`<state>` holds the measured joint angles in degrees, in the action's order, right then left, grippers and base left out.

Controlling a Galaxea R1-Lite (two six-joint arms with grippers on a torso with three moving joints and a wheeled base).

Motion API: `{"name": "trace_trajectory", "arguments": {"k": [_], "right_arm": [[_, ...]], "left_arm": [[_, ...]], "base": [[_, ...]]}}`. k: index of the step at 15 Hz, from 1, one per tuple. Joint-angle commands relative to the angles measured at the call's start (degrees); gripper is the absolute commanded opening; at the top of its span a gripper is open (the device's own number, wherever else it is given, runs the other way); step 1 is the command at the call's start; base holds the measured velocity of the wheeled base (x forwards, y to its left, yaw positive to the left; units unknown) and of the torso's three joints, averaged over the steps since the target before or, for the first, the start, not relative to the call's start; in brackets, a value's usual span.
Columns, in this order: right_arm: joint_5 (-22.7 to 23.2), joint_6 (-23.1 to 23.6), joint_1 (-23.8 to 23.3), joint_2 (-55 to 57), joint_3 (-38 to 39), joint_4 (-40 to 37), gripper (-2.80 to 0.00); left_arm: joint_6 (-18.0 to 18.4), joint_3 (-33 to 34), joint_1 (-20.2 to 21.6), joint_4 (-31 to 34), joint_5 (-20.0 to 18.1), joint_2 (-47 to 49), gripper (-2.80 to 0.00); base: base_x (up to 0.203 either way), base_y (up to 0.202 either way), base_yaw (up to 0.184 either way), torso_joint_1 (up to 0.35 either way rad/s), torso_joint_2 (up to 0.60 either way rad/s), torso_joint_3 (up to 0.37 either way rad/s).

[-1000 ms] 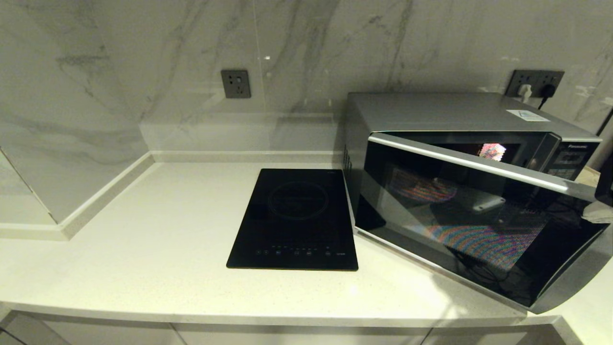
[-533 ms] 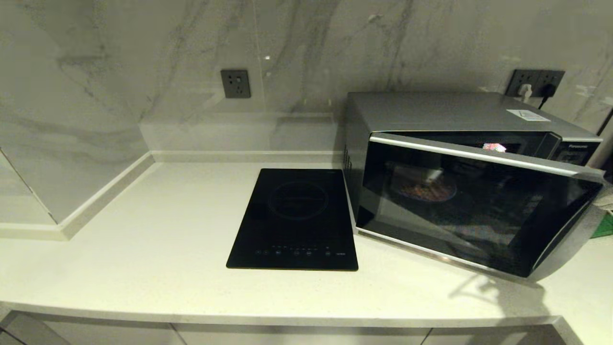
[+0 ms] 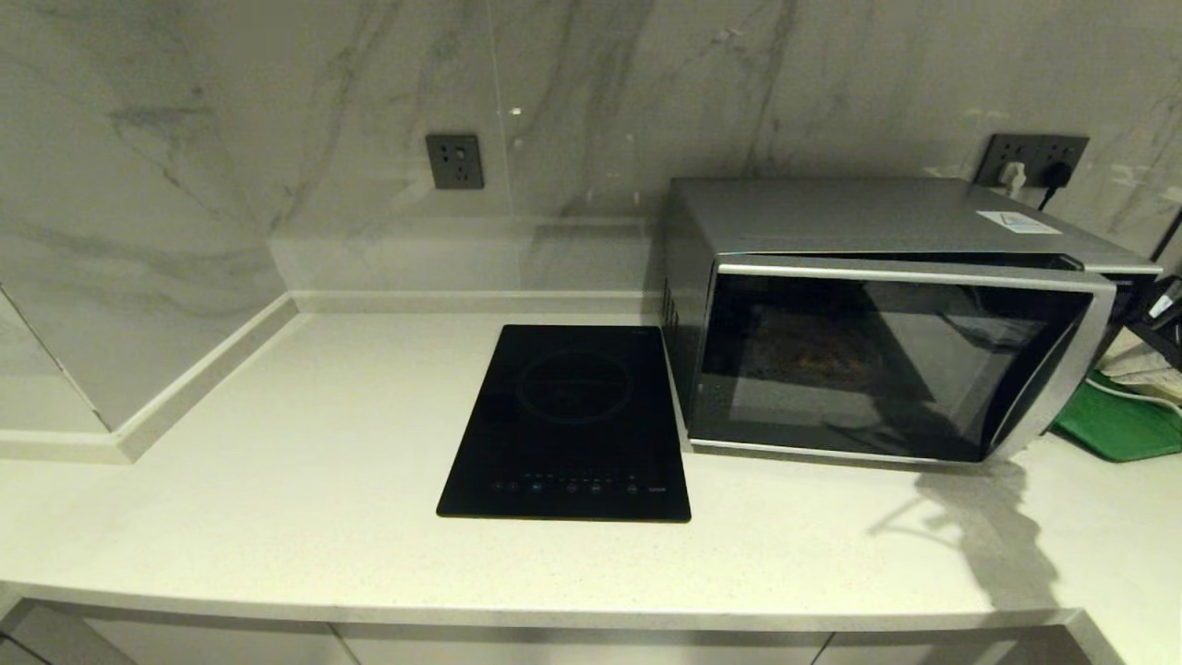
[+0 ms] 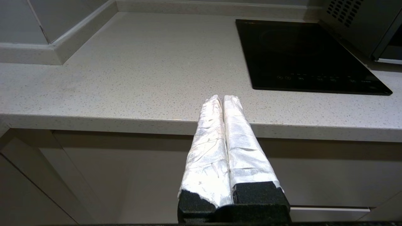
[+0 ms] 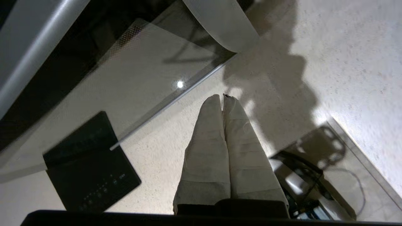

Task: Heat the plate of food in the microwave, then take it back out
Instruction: Close the microwave oven

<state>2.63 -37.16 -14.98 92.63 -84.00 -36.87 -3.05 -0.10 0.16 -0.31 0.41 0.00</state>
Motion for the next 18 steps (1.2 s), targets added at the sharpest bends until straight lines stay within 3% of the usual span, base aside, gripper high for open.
{"name": "trace_trajectory", "arguments": {"k": [1,3,18], "right_arm": [[0.1,-0.3,0.0,2.2,-0.2,3.4,-2.8],[0.3,-0.3,0.0,3.8,-0.6,7.1,-2.8],[1.4,-0.1,-0.9,12.2,-15.5,7.3,-2.8]], "left_arm": [[0.0,0.0,0.0,0.0,0.0,0.0,-2.8],[0.0,0.0,0.0,0.0,0.0,0.0,-2.8],[0.0,0.0,0.0,0.0,0.0,0.0,-2.8]], "base": [[0.0,0.0,0.0,0.0,0.0,0.0],[0.0,0.0,0.0,0.0,0.0,0.0],[0.0,0.0,0.0,0.0,0.0,0.0]]}}
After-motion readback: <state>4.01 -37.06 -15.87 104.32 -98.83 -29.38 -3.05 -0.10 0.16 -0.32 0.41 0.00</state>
